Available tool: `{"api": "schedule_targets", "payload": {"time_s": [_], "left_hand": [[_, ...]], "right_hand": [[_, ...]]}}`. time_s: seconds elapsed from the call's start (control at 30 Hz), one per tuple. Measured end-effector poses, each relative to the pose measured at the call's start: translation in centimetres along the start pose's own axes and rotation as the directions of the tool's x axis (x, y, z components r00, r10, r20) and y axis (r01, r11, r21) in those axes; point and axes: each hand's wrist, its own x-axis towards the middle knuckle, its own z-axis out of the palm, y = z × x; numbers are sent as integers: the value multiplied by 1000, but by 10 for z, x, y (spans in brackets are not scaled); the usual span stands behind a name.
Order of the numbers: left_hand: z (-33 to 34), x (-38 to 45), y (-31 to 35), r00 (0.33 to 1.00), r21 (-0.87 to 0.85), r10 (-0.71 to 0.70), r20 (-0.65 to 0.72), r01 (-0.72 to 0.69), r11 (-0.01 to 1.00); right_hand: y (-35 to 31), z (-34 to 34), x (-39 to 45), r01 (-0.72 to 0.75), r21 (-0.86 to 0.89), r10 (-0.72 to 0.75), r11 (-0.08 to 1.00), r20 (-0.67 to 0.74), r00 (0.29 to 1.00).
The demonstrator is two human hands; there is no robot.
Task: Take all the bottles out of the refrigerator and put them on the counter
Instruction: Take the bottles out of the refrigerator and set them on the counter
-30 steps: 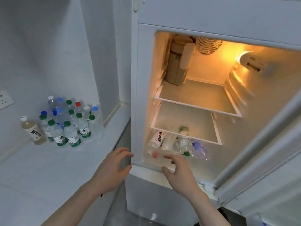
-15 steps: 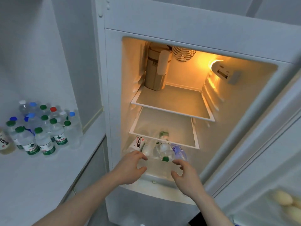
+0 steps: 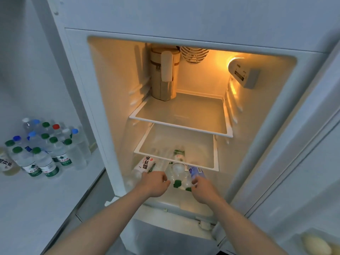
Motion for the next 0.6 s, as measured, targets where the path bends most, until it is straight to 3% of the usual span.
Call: {"api": "schedule_targets", "payload": {"time_s": [0.37, 0.6], "left_hand": [[31, 70, 59, 949, 20, -229, 216, 230, 973], [57, 92, 54, 945, 51, -266, 189, 261, 964]], "right_hand": [[16, 16, 22, -13, -77, 16, 997, 38, 999], [21, 21, 25, -82, -45, 81, 996, -15, 997]]}}
